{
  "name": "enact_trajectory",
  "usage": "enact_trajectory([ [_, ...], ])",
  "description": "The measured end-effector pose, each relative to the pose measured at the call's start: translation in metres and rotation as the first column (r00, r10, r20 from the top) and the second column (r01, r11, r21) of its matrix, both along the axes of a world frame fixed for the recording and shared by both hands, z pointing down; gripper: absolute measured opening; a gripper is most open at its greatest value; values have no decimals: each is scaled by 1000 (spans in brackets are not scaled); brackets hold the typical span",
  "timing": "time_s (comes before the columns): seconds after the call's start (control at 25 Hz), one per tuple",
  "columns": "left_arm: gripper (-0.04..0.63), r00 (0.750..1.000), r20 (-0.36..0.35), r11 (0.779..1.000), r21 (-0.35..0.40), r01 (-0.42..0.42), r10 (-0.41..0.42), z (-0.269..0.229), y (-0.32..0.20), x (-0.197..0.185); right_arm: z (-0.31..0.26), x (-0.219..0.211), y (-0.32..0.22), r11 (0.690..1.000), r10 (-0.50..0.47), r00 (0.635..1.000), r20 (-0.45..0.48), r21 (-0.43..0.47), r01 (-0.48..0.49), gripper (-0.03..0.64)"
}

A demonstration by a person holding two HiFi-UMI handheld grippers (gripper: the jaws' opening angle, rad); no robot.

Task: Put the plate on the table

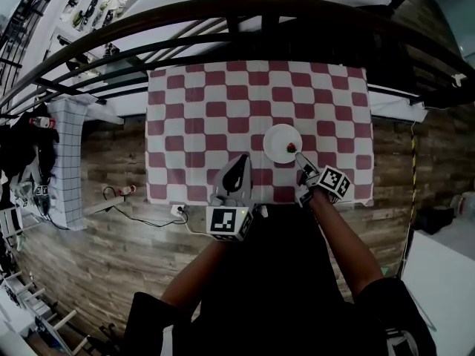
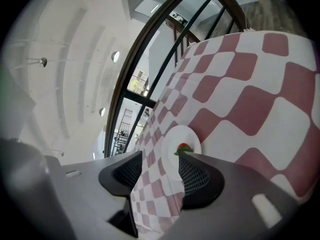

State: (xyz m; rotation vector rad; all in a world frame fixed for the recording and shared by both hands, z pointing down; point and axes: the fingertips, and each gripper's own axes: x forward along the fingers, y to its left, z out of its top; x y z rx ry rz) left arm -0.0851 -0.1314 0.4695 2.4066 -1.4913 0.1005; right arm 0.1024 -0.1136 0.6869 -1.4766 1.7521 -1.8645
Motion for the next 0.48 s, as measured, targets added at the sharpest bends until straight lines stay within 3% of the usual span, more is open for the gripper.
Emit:
enact_trajectory([
  [0.28, 11, 999, -23, 1000, 20, -23, 23, -10, 26, -10, -58, -22, 30, 995, 19, 1000, -8, 95, -18, 199],
  [0.48, 11, 999, -42, 999, 31, -26, 27, -15, 43, -12, -100, -31, 50, 985, 29, 996, -87, 171, -14, 65],
])
